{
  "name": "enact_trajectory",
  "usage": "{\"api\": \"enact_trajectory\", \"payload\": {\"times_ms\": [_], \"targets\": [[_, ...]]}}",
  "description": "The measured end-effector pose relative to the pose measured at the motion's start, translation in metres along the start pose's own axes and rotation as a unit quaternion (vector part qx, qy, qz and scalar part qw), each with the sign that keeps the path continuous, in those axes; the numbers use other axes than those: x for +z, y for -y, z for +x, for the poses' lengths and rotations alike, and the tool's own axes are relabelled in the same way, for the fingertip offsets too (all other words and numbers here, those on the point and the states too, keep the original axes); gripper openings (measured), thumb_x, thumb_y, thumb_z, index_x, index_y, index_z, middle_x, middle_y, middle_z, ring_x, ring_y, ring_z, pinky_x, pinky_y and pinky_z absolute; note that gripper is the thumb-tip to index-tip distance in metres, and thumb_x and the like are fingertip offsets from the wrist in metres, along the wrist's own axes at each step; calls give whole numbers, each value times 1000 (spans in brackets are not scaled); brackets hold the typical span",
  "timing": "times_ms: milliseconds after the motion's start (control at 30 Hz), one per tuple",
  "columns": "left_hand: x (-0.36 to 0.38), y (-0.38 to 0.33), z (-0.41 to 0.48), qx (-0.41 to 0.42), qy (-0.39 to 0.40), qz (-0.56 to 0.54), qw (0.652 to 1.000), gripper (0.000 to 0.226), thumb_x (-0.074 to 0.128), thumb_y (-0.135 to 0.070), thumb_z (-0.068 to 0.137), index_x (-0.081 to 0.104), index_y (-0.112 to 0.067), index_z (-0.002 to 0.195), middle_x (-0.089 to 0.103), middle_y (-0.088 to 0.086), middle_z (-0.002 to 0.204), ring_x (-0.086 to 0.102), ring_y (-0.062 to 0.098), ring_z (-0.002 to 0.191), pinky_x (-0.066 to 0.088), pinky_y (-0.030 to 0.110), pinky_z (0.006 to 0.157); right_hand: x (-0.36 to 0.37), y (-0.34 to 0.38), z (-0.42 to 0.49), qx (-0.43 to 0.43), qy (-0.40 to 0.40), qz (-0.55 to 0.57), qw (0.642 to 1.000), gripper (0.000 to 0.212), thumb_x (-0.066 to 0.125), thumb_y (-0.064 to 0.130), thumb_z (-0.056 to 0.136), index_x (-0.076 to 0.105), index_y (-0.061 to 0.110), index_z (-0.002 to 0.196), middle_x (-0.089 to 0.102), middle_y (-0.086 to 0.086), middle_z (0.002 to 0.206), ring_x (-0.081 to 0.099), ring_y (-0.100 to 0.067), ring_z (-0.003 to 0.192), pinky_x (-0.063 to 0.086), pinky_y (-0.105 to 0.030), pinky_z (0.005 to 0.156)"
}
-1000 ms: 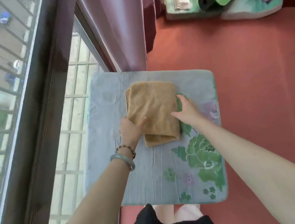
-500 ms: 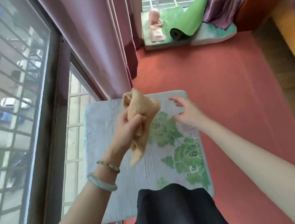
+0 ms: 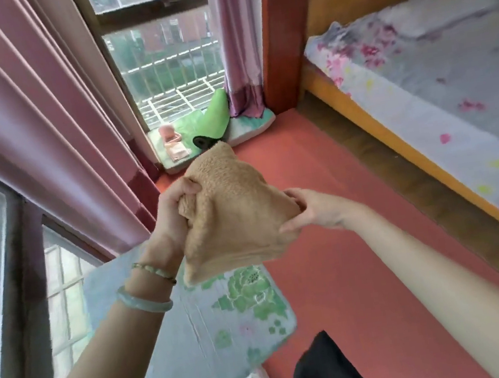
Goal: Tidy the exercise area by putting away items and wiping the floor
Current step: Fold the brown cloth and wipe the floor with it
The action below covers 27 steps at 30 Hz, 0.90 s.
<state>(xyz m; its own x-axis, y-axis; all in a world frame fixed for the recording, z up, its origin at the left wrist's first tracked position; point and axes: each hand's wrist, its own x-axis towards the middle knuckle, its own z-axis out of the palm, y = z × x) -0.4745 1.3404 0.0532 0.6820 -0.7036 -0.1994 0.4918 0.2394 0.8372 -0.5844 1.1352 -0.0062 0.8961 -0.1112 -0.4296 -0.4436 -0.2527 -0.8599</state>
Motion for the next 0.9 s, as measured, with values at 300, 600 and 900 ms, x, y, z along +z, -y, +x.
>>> {"api": "enact_trajectory", "payload": {"times_ms": [300,600,900], "targets": [[149,103,-32,-93,115,-26,989,21,63,-24,42,62,-11,59,58,3,56,55,20,56,47,25,61,-52,-124,-217,53,-94,208,972,83,83,61,48,59,22,117,62,7,124,52,-10,121,34,-38,109],[284,218,-66,-186,198,-74,959,20,60,-33,63,67,-14,67,62,0,65,60,17,64,50,27,69,-74,-181,-368,6,-273,321,907,38,69,-4,74,62,16,106,69,-1,107,65,-12,100,49,-25,87],[351,333,-58,-374,335,68,862,79,36,-69,82,51,-12,135,53,16,136,58,30,116,54,38,86,-112,-245,-462,64,-447,468,760,19,54,22,89,65,10,98,67,-8,89,63,-17,78,48,-26,67]]}}
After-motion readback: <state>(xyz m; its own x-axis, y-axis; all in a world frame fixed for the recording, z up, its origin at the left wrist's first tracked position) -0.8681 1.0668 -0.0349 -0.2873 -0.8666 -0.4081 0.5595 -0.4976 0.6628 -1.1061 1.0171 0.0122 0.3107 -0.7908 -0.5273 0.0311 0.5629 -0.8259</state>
